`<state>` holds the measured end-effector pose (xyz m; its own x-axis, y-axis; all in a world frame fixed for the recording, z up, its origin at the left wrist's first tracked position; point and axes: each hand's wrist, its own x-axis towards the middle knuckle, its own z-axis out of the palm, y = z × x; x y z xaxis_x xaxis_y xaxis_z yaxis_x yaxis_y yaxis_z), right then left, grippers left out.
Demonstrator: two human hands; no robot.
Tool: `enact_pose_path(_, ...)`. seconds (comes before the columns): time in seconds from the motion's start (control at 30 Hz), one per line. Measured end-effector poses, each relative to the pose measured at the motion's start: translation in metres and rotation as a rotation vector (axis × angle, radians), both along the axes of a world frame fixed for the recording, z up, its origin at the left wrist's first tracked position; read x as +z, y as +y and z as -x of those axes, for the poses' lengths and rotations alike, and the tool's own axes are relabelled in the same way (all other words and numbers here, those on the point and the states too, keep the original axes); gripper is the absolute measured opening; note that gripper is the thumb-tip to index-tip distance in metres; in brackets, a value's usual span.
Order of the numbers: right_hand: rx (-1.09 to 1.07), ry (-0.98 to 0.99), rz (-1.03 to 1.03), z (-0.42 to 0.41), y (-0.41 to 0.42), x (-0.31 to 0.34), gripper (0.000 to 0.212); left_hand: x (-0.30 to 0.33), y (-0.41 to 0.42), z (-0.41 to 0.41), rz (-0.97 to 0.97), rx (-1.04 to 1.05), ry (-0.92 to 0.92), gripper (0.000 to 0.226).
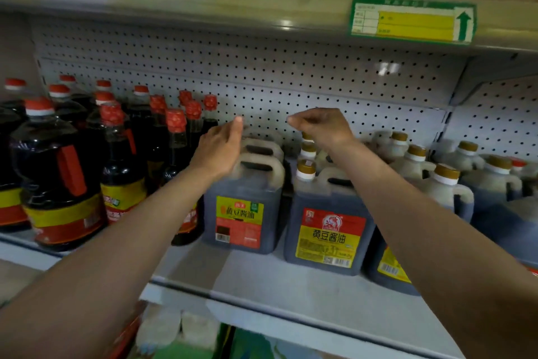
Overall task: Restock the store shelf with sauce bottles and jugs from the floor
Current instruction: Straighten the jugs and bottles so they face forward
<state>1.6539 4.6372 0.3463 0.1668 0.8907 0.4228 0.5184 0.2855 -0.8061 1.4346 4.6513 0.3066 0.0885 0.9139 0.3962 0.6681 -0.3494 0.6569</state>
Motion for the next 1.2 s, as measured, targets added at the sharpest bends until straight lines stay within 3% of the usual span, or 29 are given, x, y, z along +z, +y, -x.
enact_pose_path(0.27,0.017,-0.216,0.247,0.028,0.054,-0.002,0.027,0.006,0.043,0.005,0.308,-0.144,0.132,0.072)
enact_pose_path(0.4,-0.011,-0.349,0.369,0.032,0.072,-0.006,0.039,0.002,0.066,0.010,0.402,-0.195,0.044,0.093)
enact_pose_path(0.73,-0.031,-0.392,0.386,0.032,0.082,-0.010,0.042,-0.001,0.083,0.015,0.412,-0.291,-0.086,0.138)
enact_pose_path(1.2,-0.015,-0.420,0.382,0.032,0.076,-0.008,0.038,0.000,0.081,0.018,0.438,-0.295,-0.061,0.134)
